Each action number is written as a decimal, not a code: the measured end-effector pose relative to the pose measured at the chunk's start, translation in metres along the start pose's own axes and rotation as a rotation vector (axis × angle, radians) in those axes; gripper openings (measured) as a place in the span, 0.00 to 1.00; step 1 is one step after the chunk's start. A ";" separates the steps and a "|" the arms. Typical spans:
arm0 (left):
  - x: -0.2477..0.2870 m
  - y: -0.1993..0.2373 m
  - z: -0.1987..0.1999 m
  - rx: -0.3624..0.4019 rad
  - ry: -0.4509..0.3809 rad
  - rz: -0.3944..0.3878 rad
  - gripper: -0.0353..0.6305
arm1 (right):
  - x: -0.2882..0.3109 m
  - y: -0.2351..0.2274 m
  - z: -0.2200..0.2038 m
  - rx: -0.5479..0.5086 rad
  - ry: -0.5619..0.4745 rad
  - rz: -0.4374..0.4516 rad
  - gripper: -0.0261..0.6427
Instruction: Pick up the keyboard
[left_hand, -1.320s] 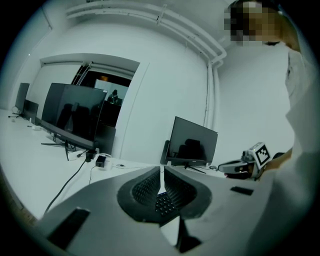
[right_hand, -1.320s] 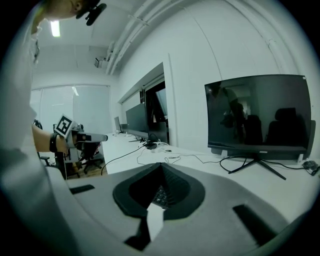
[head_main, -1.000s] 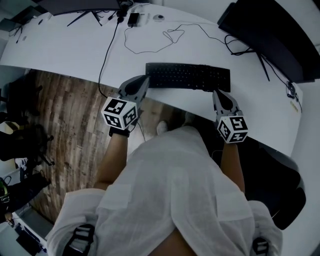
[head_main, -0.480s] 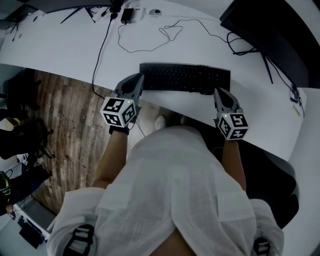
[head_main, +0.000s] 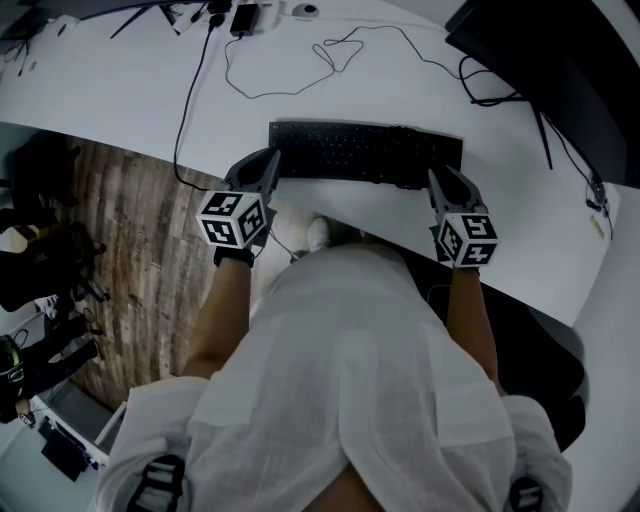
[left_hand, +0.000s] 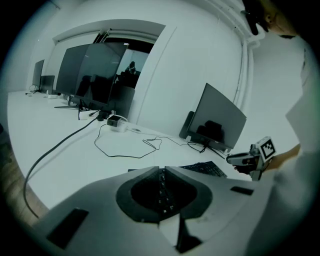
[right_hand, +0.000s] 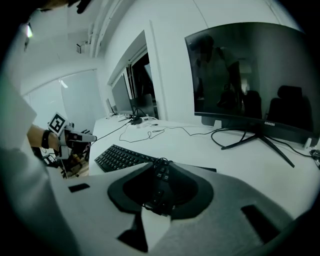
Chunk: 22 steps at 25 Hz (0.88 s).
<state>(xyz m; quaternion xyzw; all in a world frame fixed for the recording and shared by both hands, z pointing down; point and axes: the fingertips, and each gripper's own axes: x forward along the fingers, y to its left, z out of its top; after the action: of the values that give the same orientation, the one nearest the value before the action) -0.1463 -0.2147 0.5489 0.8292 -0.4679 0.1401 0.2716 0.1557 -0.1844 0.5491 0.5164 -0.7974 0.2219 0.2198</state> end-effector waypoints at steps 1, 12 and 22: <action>0.001 0.003 -0.002 -0.007 0.009 0.011 0.09 | 0.002 -0.004 -0.003 0.006 0.013 0.001 0.18; 0.019 0.027 -0.022 -0.032 0.106 0.105 0.10 | 0.021 -0.043 -0.033 0.034 0.149 0.002 0.32; 0.039 0.037 -0.055 -0.078 0.259 0.116 0.45 | 0.033 -0.073 -0.064 0.150 0.252 0.024 0.60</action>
<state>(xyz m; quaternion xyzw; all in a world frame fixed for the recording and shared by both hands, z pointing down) -0.1559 -0.2254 0.6241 0.7644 -0.4814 0.2430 0.3533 0.2187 -0.1982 0.6289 0.4898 -0.7507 0.3466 0.2763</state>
